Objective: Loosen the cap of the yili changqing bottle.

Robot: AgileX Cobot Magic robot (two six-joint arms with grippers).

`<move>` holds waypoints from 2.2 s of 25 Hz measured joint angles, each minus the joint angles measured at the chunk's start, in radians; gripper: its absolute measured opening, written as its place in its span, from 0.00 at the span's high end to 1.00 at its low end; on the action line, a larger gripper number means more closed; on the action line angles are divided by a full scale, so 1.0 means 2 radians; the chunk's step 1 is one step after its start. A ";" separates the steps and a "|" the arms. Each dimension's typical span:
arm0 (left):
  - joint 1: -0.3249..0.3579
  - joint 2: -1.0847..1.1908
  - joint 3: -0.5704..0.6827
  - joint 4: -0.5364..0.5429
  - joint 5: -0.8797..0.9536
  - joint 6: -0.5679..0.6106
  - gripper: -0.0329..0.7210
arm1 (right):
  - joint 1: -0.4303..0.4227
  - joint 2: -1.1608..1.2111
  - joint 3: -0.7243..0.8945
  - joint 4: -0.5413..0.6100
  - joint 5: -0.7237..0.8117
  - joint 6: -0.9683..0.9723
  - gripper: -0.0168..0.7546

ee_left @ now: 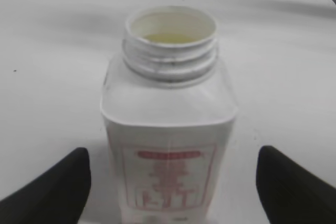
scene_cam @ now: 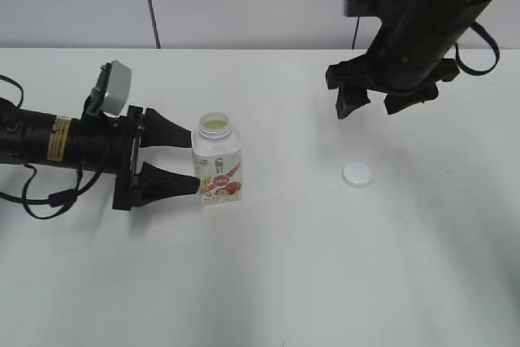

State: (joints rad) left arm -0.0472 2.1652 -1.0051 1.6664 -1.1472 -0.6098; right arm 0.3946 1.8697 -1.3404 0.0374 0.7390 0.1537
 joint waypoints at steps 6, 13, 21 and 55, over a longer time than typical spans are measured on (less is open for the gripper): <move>0.040 -0.031 0.000 0.065 -0.001 -0.047 0.20 | 0.000 -0.029 0.000 -0.006 -0.001 0.000 0.22; 0.067 -0.099 0.000 0.032 0.064 -0.055 0.30 | 0.000 -0.047 -0.018 -0.022 0.000 0.000 0.22; 0.071 -0.175 0.000 -0.108 0.288 -0.056 0.33 | 0.000 -0.051 -0.084 -0.032 0.020 -0.002 0.22; 0.028 -0.385 -0.014 -0.716 1.010 0.263 0.33 | 0.000 -0.052 -0.140 -0.147 0.235 -0.020 0.22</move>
State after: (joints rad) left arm 0.0081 1.3948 -1.0322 0.2338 0.8722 -0.0840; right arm 0.3946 1.7648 -1.6195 -0.2558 1.2099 0.1133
